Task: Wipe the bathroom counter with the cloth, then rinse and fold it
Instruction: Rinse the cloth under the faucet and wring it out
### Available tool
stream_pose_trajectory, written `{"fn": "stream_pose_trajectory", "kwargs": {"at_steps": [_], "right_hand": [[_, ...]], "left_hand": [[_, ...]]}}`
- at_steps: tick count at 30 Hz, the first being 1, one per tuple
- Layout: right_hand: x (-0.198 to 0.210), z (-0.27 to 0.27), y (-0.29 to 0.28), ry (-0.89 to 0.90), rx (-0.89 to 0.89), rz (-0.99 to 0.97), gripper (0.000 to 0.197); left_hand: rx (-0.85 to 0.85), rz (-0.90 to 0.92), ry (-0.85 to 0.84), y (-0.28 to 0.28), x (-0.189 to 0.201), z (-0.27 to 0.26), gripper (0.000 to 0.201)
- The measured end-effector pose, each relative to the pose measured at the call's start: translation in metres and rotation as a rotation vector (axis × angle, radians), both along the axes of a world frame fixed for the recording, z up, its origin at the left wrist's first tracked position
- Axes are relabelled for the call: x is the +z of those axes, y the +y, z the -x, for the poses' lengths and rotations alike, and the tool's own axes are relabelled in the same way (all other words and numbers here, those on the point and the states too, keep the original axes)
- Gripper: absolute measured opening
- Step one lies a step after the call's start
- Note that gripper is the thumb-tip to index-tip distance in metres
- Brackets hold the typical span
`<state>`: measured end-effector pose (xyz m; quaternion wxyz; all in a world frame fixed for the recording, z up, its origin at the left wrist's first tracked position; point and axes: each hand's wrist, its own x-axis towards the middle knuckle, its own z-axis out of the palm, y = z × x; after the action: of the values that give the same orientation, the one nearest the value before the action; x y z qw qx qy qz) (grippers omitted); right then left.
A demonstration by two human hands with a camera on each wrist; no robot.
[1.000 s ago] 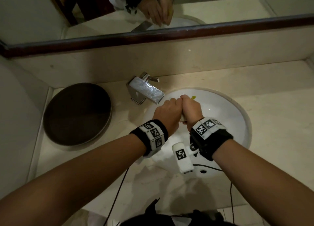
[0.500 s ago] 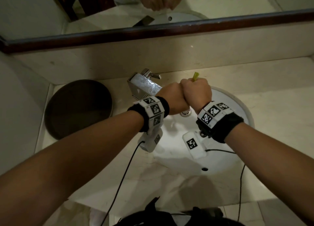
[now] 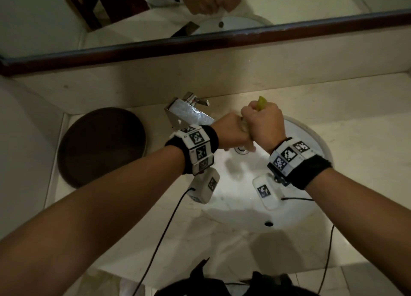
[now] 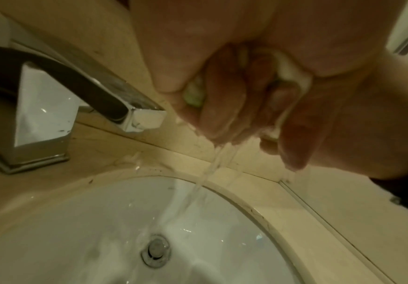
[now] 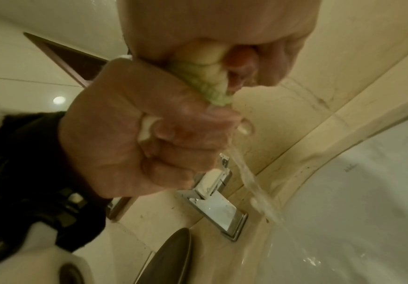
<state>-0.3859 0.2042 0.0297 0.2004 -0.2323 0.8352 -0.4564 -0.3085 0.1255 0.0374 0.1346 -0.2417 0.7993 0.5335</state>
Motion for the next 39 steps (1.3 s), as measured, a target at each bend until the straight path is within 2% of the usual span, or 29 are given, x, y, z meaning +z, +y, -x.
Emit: {"fn": "stream_pose_trajectory", "kwargs": {"at_steps": [5,7,9,11,13,15,18,20,23,25,28,30,32,34,36,39], "right_hand": [[-0.019,-0.014,0.018,-0.051,0.000,0.089,0.026],[-0.029,-0.019,0.027,-0.095,0.001,0.098,0.023],[-0.038,-0.026,0.034,-0.156,0.002,0.105,0.015],[-0.049,-0.031,0.041,-0.234,-0.004,0.071,0.010],[-0.054,-0.031,0.046,-0.394,-0.018,-0.045,0.027],[-0.054,-0.029,0.050,-0.682,-0.024,-0.145,0.043],[-0.048,-0.026,0.055,-1.070,-0.023,-0.212,0.056],[-0.051,-0.025,0.053,-1.125,-0.029,-0.220,0.059],[-0.058,-0.029,0.043,-0.996,-0.095,-0.274,0.053],[-0.061,-0.031,0.037,-0.790,-0.126,-0.308,0.046],[-0.062,-0.032,0.035,-0.349,0.048,-0.370,0.031],[-0.056,-0.033,0.032,-0.233,0.020,-0.374,0.030],[-0.052,-0.034,0.027,-0.148,0.013,-0.365,0.026],[-0.047,-0.032,0.023,-0.191,-0.063,-0.315,0.023],[-0.042,-0.032,0.019,-0.249,-0.184,-0.209,0.033],[-0.033,-0.030,0.015,-0.182,-0.145,-0.197,0.039]], "left_hand": [[0.036,-0.308,-0.204,0.004,-0.011,-0.018,0.035],[0.050,-0.363,-0.215,0.005,-0.017,-0.024,0.035],[0.055,-0.341,-0.221,0.009,-0.022,-0.029,0.030],[-0.027,-0.097,-0.191,0.014,-0.030,-0.035,0.030],[-0.164,0.329,-0.177,0.019,-0.038,-0.041,0.038],[-0.227,0.631,-0.179,0.023,-0.040,-0.048,0.043],[-0.348,0.878,-0.142,0.033,-0.045,-0.055,0.053],[-0.403,0.966,-0.113,0.041,-0.051,-0.056,0.055],[-0.389,0.984,-0.105,0.051,-0.055,-0.055,0.046],[-0.355,0.955,-0.087,0.053,-0.055,-0.052,0.039],[-0.239,0.871,-0.055,0.050,-0.055,-0.046,0.035],[-0.133,0.775,-0.047,0.047,-0.054,-0.043,0.031],[-0.067,0.705,-0.050,0.044,-0.052,-0.040,0.027],[-0.053,0.630,-0.077,0.040,-0.048,-0.036,0.022],[-0.038,0.546,-0.093,0.033,-0.043,-0.032,0.018],[-0.013,0.453,-0.110,0.024,-0.036,-0.026,0.018]]}}
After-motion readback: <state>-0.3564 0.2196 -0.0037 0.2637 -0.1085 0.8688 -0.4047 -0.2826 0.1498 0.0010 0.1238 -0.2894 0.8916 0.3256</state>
